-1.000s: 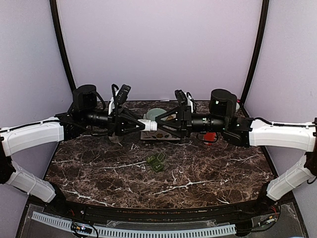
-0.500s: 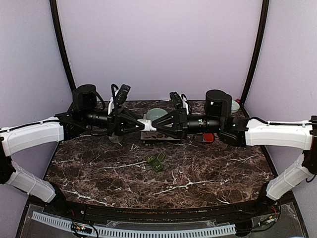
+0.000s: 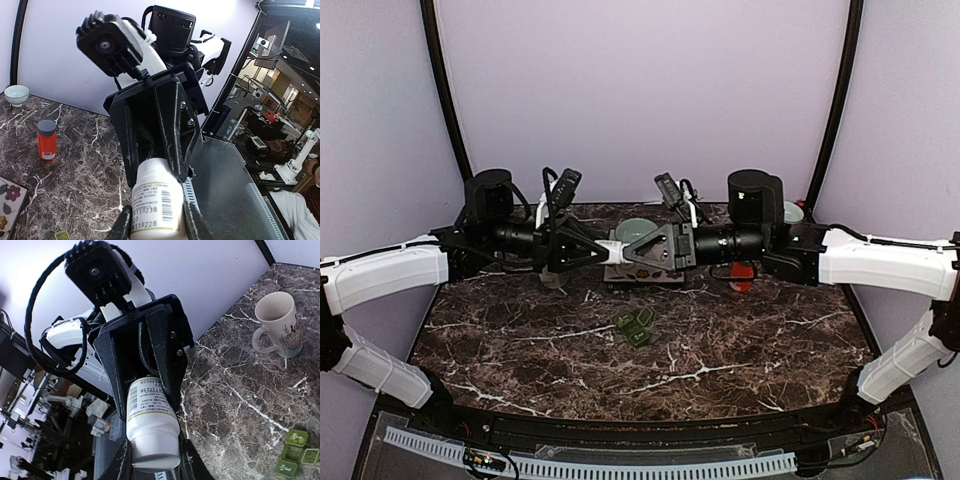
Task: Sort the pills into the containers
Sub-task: Unscrew the lid of the pill bottle.
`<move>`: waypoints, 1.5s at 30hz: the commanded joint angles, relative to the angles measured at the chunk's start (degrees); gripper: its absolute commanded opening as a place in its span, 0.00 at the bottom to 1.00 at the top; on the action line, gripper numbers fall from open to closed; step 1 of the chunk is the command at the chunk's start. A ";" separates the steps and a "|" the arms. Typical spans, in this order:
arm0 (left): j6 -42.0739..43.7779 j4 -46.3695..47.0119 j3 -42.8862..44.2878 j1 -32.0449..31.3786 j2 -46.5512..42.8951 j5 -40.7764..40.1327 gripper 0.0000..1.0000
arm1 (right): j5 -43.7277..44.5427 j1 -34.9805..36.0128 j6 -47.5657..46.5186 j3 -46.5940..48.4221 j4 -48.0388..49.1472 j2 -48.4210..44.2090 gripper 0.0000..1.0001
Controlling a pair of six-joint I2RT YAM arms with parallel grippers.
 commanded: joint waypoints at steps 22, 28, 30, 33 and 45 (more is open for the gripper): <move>-13.06 6.73 4.72 -0.25 4.45 12.31 0.00 | 21.41 8.34 -46.41 0.13 -11.10 -5.02 0.07; -12.81 6.57 4.70 -0.25 4.36 12.43 0.00 | 21.75 8.37 -46.43 0.31 -10.97 -5.13 0.26; -12.60 6.33 4.63 -0.25 4.34 12.35 0.00 | 21.96 8.40 -46.36 0.29 -10.78 -5.37 0.37; -12.01 5.93 4.46 -0.25 4.13 11.85 0.00 | 22.32 8.44 -45.88 0.01 -10.23 -6.01 0.48; -9.08 4.34 4.49 -0.25 3.66 8.64 0.00 | 22.60 8.45 -42.87 -2.93 -9.44 -9.73 0.58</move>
